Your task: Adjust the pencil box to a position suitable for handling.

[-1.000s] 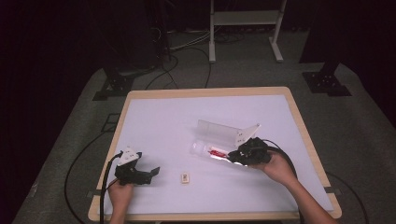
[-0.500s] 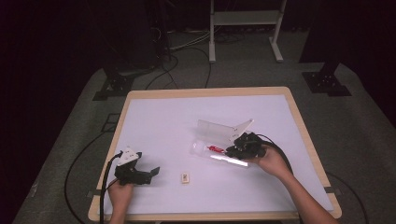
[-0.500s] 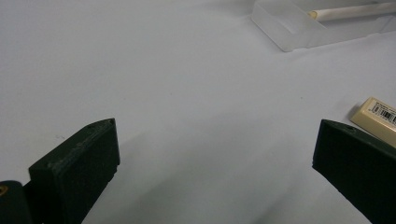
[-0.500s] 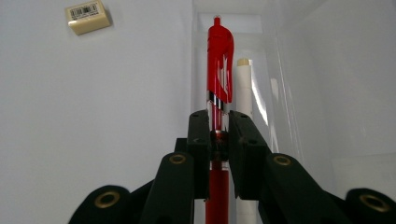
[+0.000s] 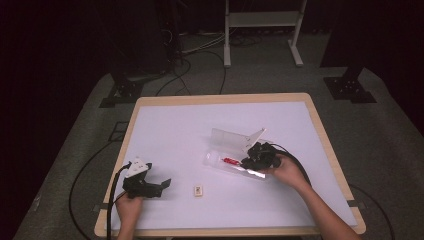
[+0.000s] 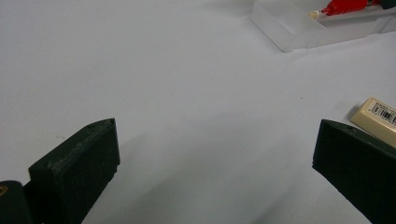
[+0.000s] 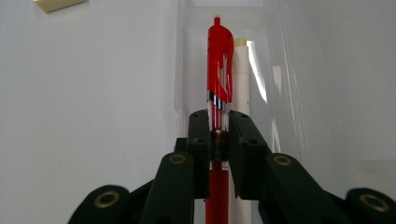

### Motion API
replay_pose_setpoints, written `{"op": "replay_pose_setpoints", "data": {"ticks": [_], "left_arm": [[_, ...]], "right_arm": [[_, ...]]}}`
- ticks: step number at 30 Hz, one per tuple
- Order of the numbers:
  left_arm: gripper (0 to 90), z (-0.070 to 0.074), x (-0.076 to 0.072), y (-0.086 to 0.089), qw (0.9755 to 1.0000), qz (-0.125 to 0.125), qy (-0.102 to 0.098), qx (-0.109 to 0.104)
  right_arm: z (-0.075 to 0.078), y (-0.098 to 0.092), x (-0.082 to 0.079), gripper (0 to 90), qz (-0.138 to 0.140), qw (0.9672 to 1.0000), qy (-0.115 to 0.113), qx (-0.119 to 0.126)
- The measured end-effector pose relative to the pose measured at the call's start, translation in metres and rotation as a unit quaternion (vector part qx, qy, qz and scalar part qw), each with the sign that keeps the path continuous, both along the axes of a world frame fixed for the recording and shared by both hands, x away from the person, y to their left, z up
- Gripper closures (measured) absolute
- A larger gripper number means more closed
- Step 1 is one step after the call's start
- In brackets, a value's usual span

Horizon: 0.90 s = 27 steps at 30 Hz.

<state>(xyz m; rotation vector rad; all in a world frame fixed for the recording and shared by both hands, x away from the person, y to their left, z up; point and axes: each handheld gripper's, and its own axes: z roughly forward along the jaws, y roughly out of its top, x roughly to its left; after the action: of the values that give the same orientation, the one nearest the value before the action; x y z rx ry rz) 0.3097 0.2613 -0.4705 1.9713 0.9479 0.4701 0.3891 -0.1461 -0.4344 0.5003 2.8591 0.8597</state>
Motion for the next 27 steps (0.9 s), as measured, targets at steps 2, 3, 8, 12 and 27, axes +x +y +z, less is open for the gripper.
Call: {"op": "replay_pose_setpoints", "data": {"ticks": [2, 3, 8, 12, 27], "left_arm": [[0.1, 0.000, 0.000, 0.000, 1.0000, 0.000, 0.000, 0.000], [0.1, 0.000, 0.000, 0.000, 1.0000, 0.000, 0.001, 0.001], [0.1, 0.000, 0.000, 0.000, 1.0000, 0.000, 0.001, 0.001], [0.1, 0.000, 0.000, 0.000, 1.0000, 0.000, 0.001, 0.000], [0.1, 0.000, 0.000, 0.000, 1.0000, -0.001, 0.001, 0.001]], "right_arm": [[-0.002, 0.001, 0.001, 78.4, 0.001, 1.0000, 0.003, -0.002], [-0.004, 0.001, 0.002, 78.4, 0.003, 1.0000, 0.003, -0.003], [-0.010, 0.004, 0.004, 78.4, 0.006, 0.9999, 0.012, -0.006], [-0.014, 0.004, 0.004, 78.2, 0.005, 0.9998, 0.018, -0.008], [-0.002, -0.004, 0.001, 73.6, -0.004, 0.9995, 0.014, 0.028]]}}
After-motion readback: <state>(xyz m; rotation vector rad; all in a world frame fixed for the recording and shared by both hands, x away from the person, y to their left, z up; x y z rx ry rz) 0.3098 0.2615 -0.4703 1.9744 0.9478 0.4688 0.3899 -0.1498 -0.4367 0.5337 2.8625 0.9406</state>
